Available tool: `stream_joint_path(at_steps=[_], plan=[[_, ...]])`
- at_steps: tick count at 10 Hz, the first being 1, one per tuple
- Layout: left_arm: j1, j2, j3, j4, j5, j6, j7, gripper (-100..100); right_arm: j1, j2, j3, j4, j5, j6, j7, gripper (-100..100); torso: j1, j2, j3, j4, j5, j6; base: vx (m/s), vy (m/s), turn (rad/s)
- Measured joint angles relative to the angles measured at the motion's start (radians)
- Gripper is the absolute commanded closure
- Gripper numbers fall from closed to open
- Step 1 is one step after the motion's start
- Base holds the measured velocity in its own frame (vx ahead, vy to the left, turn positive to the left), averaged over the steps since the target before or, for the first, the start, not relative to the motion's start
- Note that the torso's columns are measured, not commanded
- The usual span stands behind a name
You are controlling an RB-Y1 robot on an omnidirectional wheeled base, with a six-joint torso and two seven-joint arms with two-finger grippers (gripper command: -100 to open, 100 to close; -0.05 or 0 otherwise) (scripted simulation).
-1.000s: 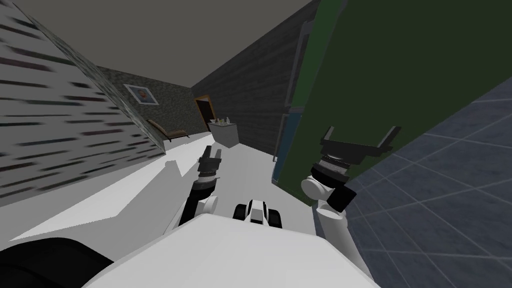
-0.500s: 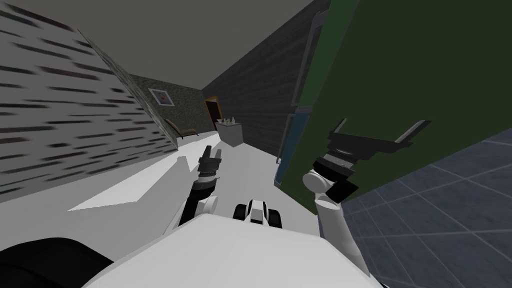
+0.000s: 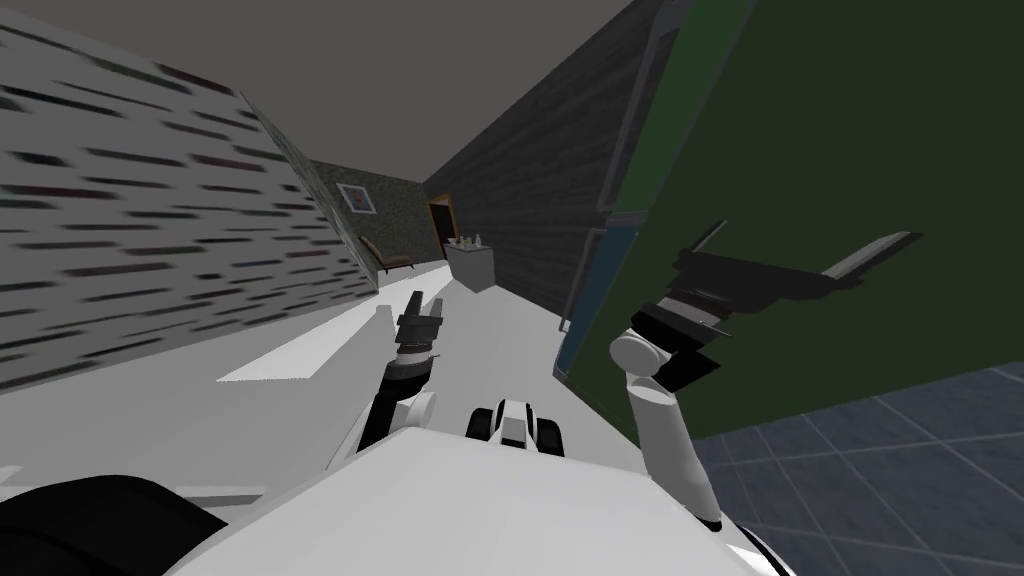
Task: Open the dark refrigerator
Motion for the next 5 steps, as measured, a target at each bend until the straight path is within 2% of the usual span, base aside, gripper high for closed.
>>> stream_joint_path(at_steps=[3, 4, 5], plan=[[0.000, 0.000, 0.000, 0.000, 0.000, 0.000, 0.000, 0, -0.058, -0.003, -0.016, 0.007, -0.092, -0.035, -0.012, -100, -0.001, 0.000, 0.000, 0.000, 0.000, 0.002, 0.028, -0.052, 0.212], [0.000, 0.000, 0.000, 0.000, 0.000, 0.000, 0.000, 0, -0.092, -0.003, -0.027, 0.013, -0.124, -0.045, -0.010, -100, -0.001, 0.000, 0.000, 0.000, 0.000, 0.001, 0.020, -0.059, 0.154], [0.000, 0.000, 0.000, 0.000, 0.000, 0.000, 0.000, 0, -0.110, -0.002, -0.030, 0.017, -0.154, -0.055, -0.012, -100, -0.001, 0.001, 0.000, 0.000, 0.000, 0.002, 0.005, -0.031, 0.003]])
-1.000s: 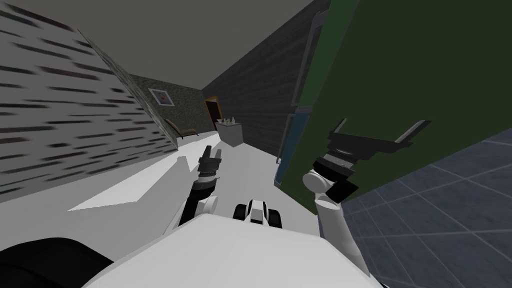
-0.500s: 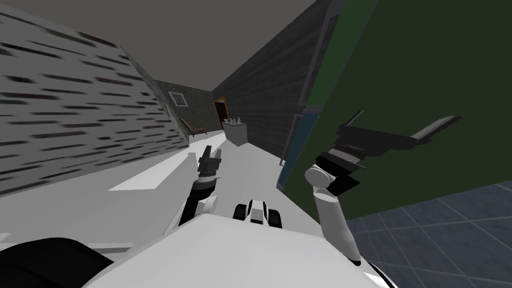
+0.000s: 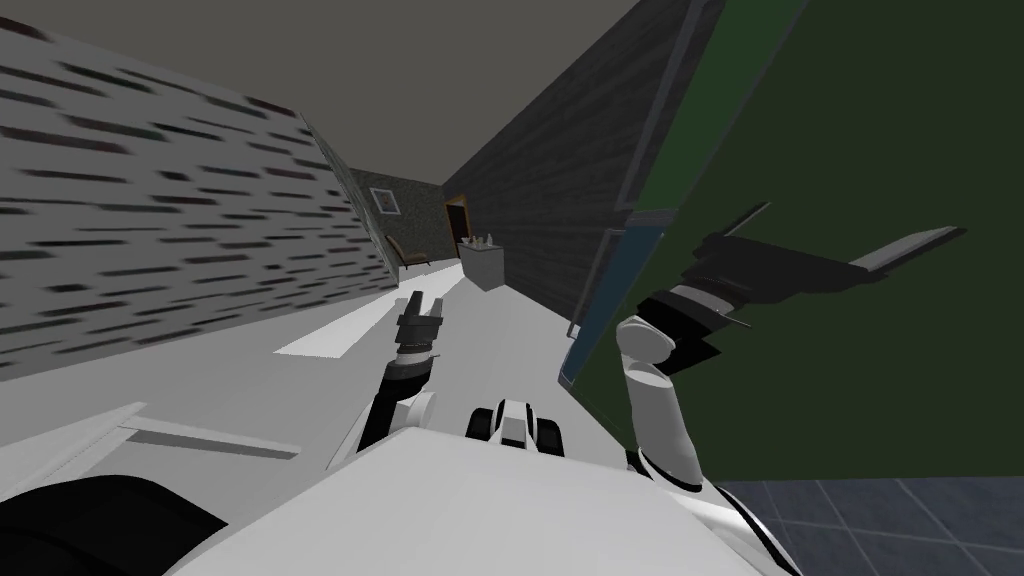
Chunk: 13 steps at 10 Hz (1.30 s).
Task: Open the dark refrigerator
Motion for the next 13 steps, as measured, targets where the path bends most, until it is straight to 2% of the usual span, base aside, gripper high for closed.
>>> stream_joint_path(at_steps=[1, 4, 6, 13], plan=[[0.000, 0.000, 0.000, 0.000, 0.000, 0.000, 0.000, 0, -0.004, 0.000, -0.001, -0.001, -0.021, -0.004, -0.001, -100, 0.001, 0.001, 0.001, 0.000, 0.000, 0.000, 0.016, -0.042, 0.225], [0.000, 0.000, 0.000, 0.000, 0.000, 0.000, 0.000, 0, -0.071, 0.003, -0.022, 0.008, -0.103, -0.040, -0.012, -100, -0.001, -0.001, 0.000, 0.000, 0.000, -0.001, 0.014, -0.062, 0.200], [0.000, 0.000, 0.000, 0.000, 0.000, 0.000, 0.000, 0, -0.094, 0.001, -0.033, 0.014, -0.152, -0.050, -0.016, -100, 0.002, 0.000, 0.000, 0.000, 0.000, 0.000, 0.012, -0.036, 0.113], [0.000, 0.000, 0.000, 0.000, 0.000, 0.000, 0.000, 0, -0.241, 0.014, -0.099, 0.039, -0.357, -0.122, -0.034, -100, 0.001, 0.000, 0.000, 0.000, 0.000, -0.001, 0.016, -0.064, 0.171]])
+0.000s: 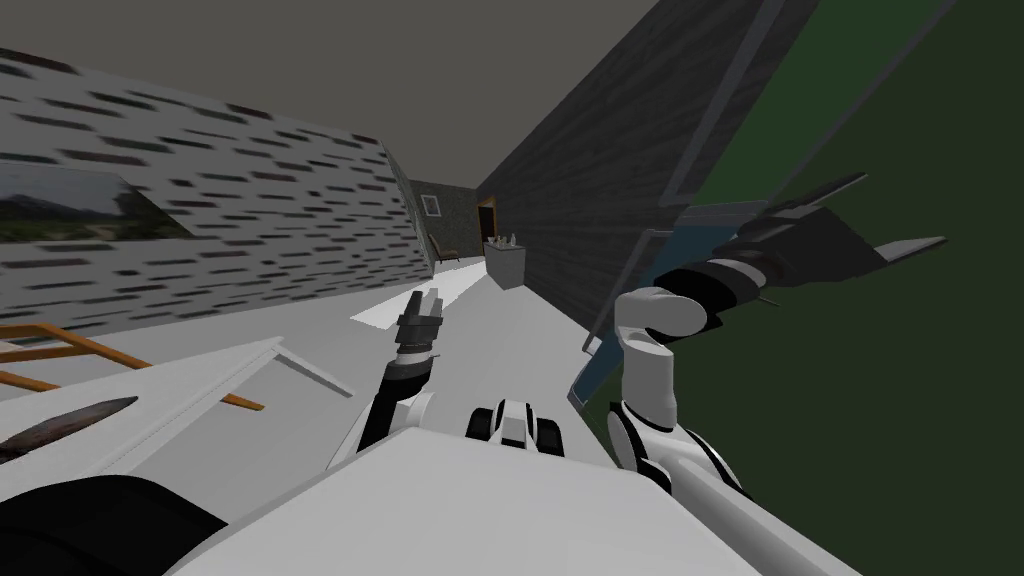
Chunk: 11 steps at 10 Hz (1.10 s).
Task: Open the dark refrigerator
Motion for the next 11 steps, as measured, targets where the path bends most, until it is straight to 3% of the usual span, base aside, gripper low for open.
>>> stream_joint_path(at_steps=[6, 11], plan=[[0.000, 0.000, 0.000, 0.000, 0.000, 0.000, 0.000, 0, -0.115, 0.021, -0.056, 0.026, -0.164, -0.059, -0.014, -100, -0.001, -0.001, -0.001, 0.000, 0.000, 0.000, 0.008, -0.063, 0.143], [0.000, 0.000, 0.000, 0.000, 0.000, 0.000, 0.000, 0, -0.185, 0.044, -0.105, 0.038, -0.277, -0.110, -0.025, -100, -0.009, -0.017, -0.015, -0.004, 0.001, -0.004, -0.009, -0.042, 0.115]])
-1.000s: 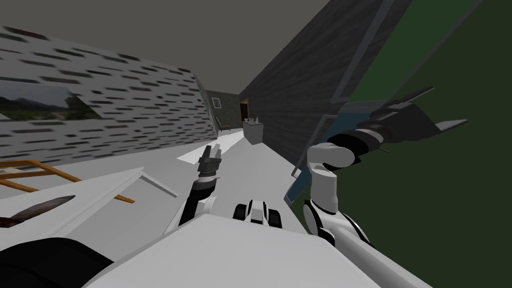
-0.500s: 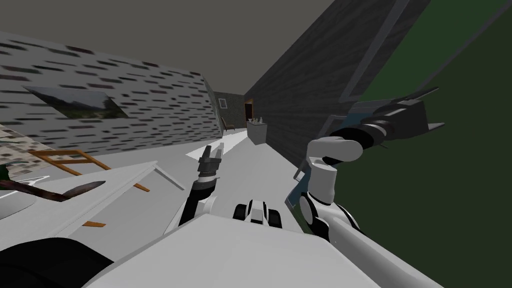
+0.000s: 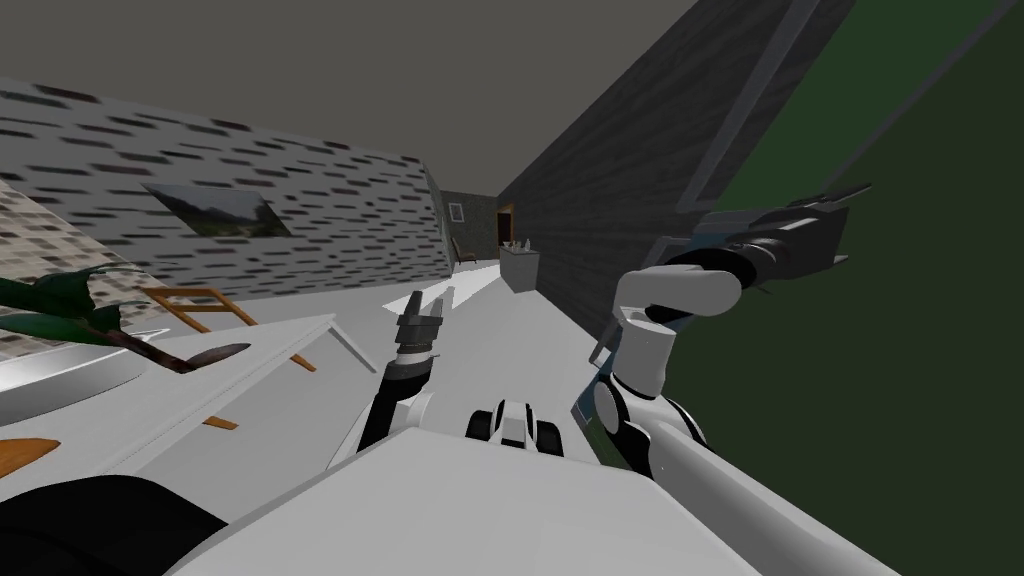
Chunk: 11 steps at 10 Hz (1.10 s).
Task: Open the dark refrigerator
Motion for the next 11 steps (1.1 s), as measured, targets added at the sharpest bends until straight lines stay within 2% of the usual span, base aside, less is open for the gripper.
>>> stream_joint_path(at_steps=[4, 7, 11], plan=[[0.000, 0.000, 0.000, 0.000, 0.000, 0.000, 0.000, 0, -0.073, 0.032, -0.043, 0.020, -0.081, -0.050, -0.013, -100, -0.007, -0.022, -0.018, -0.008, 0.000, -0.009, -0.007, -0.049, 0.108], [0.000, 0.000, 0.000, 0.000, 0.000, 0.000, 0.000, 0, -0.101, 0.060, -0.070, 0.010, -0.138, -0.070, -0.017, -100, -0.012, -0.034, -0.026, -0.014, -0.003, -0.015, -0.012, -0.060, 0.086], [0.000, 0.000, 0.000, 0.000, 0.000, 0.000, 0.000, 0, -0.148, 0.090, -0.093, 0.026, -0.183, -0.091, -0.022, -100, -0.013, -0.044, -0.033, -0.019, -0.006, -0.017, -0.007, -0.028, 0.056]])
